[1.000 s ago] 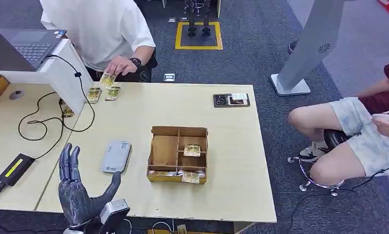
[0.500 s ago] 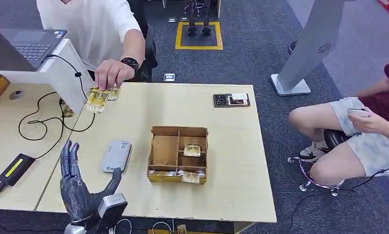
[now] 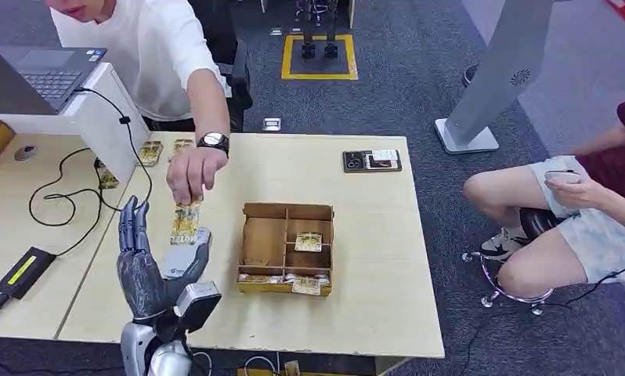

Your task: Pass the card to the sensor for recognition and then transmit it.

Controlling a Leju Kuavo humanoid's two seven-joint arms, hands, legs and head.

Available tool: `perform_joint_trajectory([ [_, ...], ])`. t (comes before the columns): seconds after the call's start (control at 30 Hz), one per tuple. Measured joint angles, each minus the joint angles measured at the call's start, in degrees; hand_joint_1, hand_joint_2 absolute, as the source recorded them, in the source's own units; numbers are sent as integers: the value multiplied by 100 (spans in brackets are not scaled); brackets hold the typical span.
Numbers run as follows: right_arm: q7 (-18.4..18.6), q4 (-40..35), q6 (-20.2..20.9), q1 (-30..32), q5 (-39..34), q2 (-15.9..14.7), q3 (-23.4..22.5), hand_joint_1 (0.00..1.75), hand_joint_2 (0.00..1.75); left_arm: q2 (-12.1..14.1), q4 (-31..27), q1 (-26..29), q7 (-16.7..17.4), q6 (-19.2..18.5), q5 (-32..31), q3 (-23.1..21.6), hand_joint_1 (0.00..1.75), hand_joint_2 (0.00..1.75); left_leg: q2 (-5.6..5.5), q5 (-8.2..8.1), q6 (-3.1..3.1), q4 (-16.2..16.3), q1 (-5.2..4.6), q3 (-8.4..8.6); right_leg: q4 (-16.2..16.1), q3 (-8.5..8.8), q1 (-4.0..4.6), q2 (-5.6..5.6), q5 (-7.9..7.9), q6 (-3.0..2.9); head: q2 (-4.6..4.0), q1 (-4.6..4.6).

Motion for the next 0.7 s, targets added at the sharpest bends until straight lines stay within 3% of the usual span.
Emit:
perform_joint_trajectory([
  [0.17,28,52,-31,-10,22,-33,31,0,175,-138,85,-137,-474,2,-175,424,0,175,2,0,0,0,0,1,0,-3,0,2,0,0,0,2],
  [0.37,28,81,-46,-15,70,-55,92,0,175,-162,114,-174,-531,2,-286,682,0,175,2,0,0,0,0,1,0,-3,0,2,0,0,0,2],
  [0.4,28,85,-46,-16,70,-59,100,0,175,-164,120,-174,-531,2,-286,704,133,175,2,0,0,0,0,1,0,-3,0,2,0,0,0,2],
  [0.43,28,90,-46,-17,70,-63,105,0,175,-164,124,-174,-531,2,-286,723,175,175,2,0,0,0,0,1,0,-3,0,3,0,0,0,2],
  [0.7,33,105,-66,-22,96,-87,118,0,175,-168,133,-178,-599,2,-87,752,175,175,2,0,0,0,0,1,0,-4,0,2,0,0,0,2],
])
